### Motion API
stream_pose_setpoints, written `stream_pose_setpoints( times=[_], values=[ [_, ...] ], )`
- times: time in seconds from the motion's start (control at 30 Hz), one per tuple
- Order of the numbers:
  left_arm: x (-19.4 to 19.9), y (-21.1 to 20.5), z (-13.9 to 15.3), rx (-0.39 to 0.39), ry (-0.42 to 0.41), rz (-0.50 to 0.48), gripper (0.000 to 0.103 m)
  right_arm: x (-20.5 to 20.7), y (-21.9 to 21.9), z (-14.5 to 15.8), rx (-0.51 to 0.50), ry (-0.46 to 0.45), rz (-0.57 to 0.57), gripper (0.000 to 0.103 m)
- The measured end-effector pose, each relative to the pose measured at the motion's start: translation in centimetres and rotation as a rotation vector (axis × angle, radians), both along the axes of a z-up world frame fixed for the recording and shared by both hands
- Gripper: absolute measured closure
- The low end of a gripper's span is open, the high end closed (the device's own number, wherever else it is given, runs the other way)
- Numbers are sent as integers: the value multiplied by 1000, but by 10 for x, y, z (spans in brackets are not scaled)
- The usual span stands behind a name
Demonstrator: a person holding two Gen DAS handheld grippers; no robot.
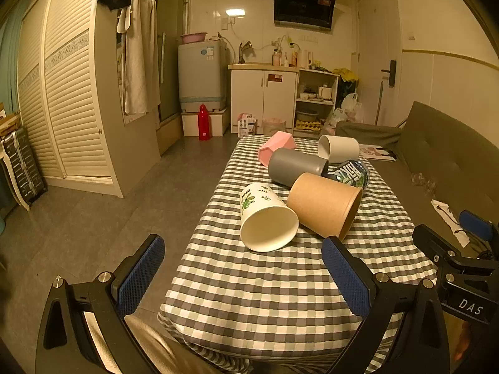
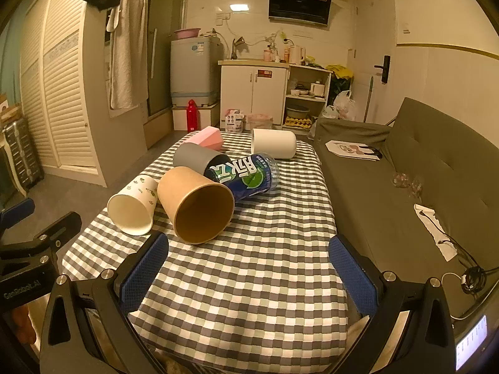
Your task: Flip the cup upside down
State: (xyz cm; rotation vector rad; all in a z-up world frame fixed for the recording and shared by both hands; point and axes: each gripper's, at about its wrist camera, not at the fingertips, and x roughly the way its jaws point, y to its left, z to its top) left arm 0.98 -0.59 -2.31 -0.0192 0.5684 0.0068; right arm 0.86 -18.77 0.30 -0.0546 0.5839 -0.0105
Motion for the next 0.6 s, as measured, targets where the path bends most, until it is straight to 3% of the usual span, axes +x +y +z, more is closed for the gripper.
stream_pose_setpoints(
  times=[0.43,0.6],
  values=[
    [12,6,8,-11,33,26,0,10,-3,11,16,-7,33,0],
    [46,20,18,-24,102,65,0,55,-5,33,40,43,139,0]
  ],
)
